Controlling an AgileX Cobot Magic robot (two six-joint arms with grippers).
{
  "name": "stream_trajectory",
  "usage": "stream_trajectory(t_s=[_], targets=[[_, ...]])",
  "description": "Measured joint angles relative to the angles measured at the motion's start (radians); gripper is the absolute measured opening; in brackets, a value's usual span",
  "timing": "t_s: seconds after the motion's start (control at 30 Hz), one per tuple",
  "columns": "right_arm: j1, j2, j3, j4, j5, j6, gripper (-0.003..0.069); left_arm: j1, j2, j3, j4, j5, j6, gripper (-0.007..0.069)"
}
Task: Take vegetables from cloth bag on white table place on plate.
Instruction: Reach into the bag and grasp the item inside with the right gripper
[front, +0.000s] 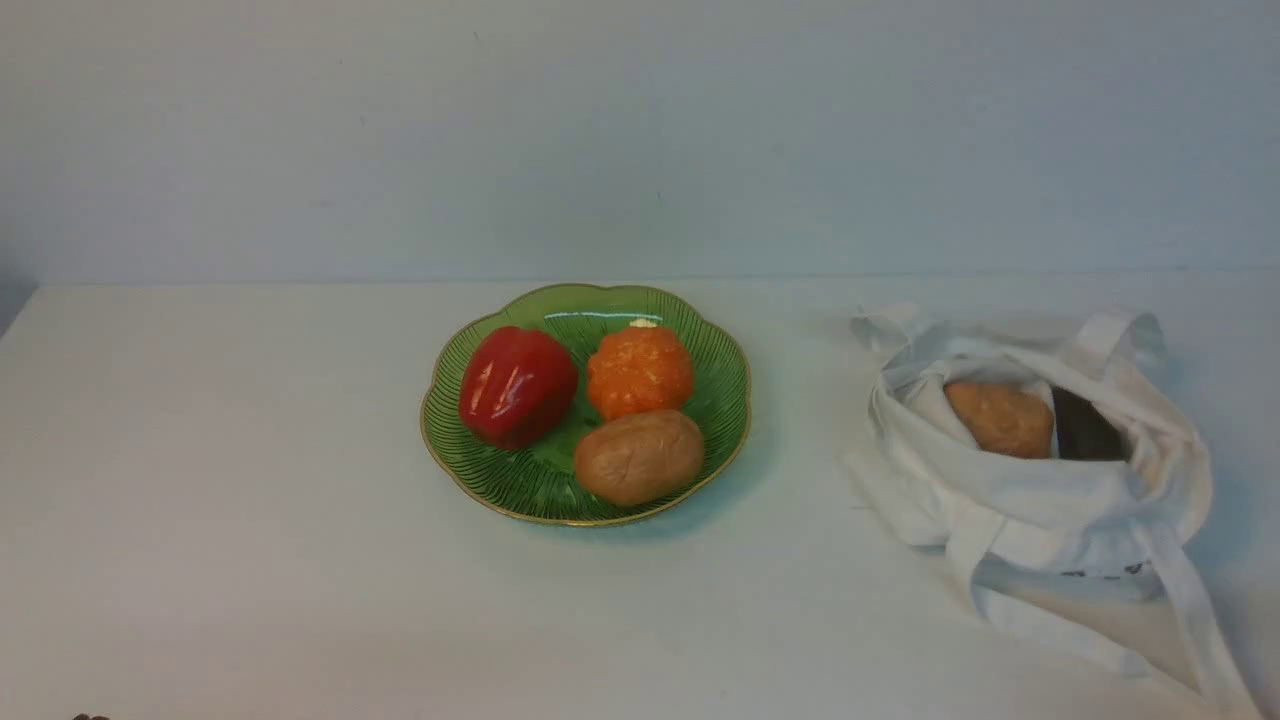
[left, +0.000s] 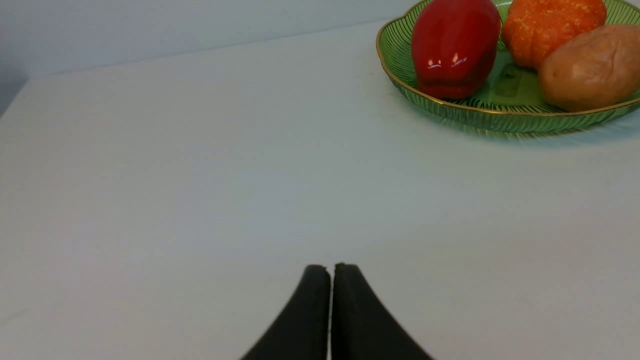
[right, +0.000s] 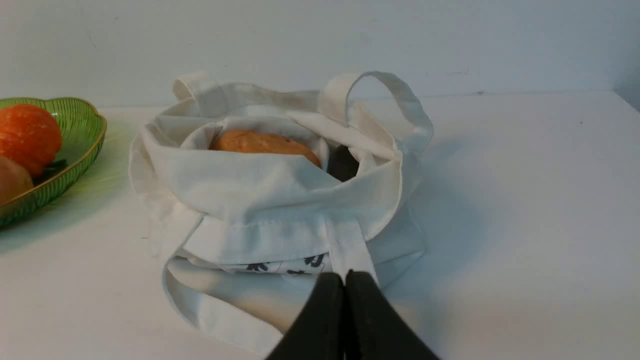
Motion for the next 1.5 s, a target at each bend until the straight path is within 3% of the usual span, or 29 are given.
stream_trajectory(t_s=[0.87, 1.2, 1.5], targets=[[0.0, 0.0, 0.0, 0.004, -0.004, 0.006, -0.0015, 0.0, 0.0, 0.0, 0.0, 0.0, 0.0, -0.0008], [0.0, 0.0, 0.009, 0.317, -0.37, 0.207, -0.0015, 0.0, 0.0, 0.0, 0.0, 0.0, 0.0, -0.0008], [0.0, 0.0, 0.009, 0.373, -0.541, 0.274, -0.0015, 0.0, 0.0, 0.0, 0.0, 0.0, 0.0, -0.0008]])
